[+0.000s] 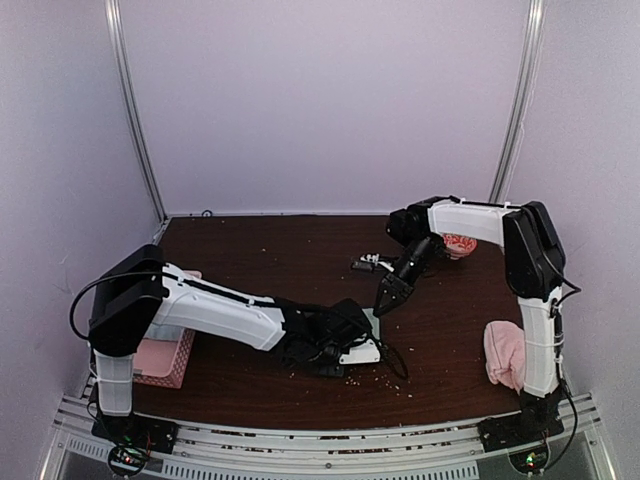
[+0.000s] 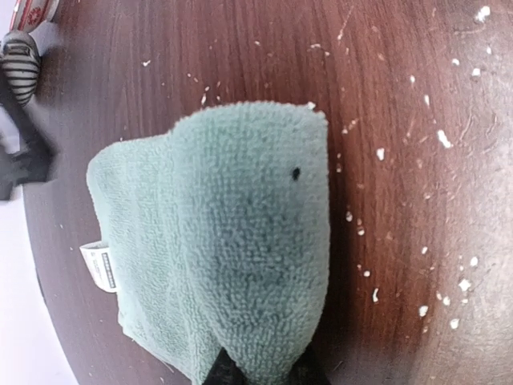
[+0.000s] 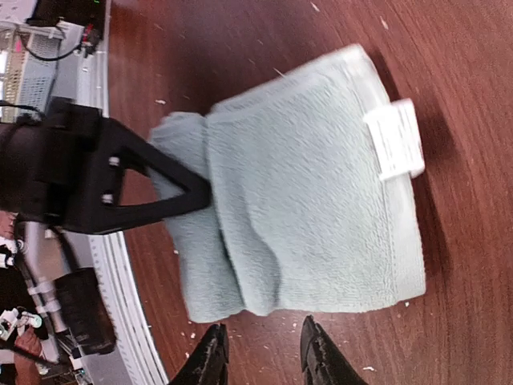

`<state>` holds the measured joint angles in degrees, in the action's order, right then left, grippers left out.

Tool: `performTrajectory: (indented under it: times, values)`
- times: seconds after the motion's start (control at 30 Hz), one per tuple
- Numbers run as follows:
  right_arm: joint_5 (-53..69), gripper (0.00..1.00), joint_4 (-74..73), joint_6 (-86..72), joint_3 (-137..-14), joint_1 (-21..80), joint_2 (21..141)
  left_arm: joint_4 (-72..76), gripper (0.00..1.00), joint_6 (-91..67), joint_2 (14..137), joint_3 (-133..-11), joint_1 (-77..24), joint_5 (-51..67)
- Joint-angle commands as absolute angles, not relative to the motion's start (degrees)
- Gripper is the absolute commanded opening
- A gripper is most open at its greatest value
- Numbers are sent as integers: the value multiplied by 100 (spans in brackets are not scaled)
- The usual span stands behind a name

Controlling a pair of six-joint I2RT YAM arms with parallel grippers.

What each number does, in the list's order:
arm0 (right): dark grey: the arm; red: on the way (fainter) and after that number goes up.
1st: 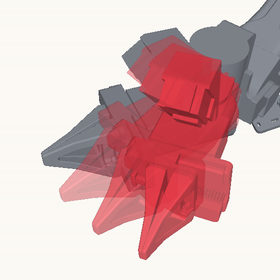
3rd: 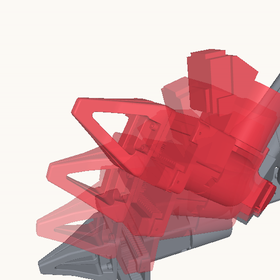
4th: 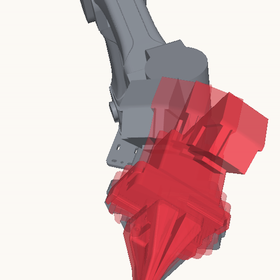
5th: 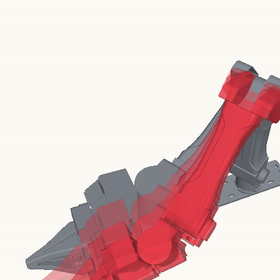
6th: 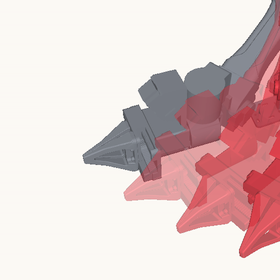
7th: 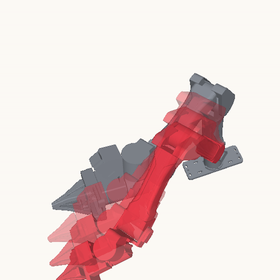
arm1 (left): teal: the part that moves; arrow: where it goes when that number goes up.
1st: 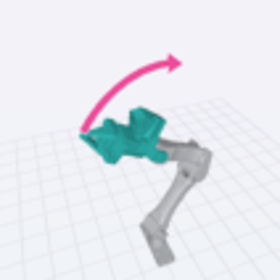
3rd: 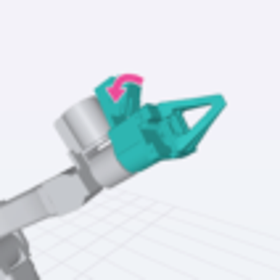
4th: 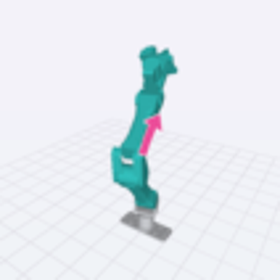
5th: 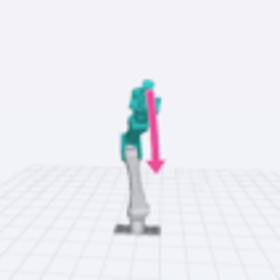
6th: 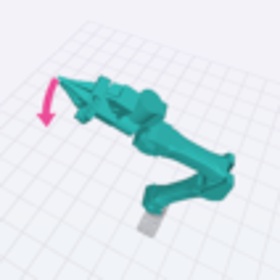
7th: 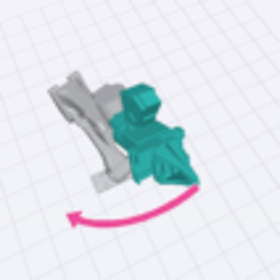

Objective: Roll the towels
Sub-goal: Roll the towel at the center of the board.

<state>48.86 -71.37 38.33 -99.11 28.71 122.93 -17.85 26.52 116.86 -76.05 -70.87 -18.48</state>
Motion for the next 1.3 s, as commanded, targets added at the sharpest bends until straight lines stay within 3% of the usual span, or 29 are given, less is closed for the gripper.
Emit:
performTrajectory:
  times: [0.0, 0.43, 0.63, 0.77, 1.1, 1.27]
  values:
    - [3715, 29, -5999, 3007, -9380, 3184, 12430, -2468, 5, 2106, 11837, -7997, -7058, -1535]
    - [2775, 24, -5765, 2691, -9926, 3670, 13013, -3371, 3, 1573, 12090, -8547, -7088, -689]
    - [4051, 36, -6769, 3194, -10898, 3338, 12552, -3682, 2, 1367, 12496, -8933, -6983, -254]
    - [4189, 39, -6859, 3149, -11450, 2964, 11918, -3991, 2, 1094, 12709, -9398, -6653, 472]
    - [5156, 43, -4734, 2424, -9589, 2547, 9295, -4633, 3, 352, 13702, -10548, -5812, 3728]
    - [6074, 47, -5529, 3700, -9326, 2678, 8678, -4763, 2, -50, 14172, -10802, -5405, 4714]
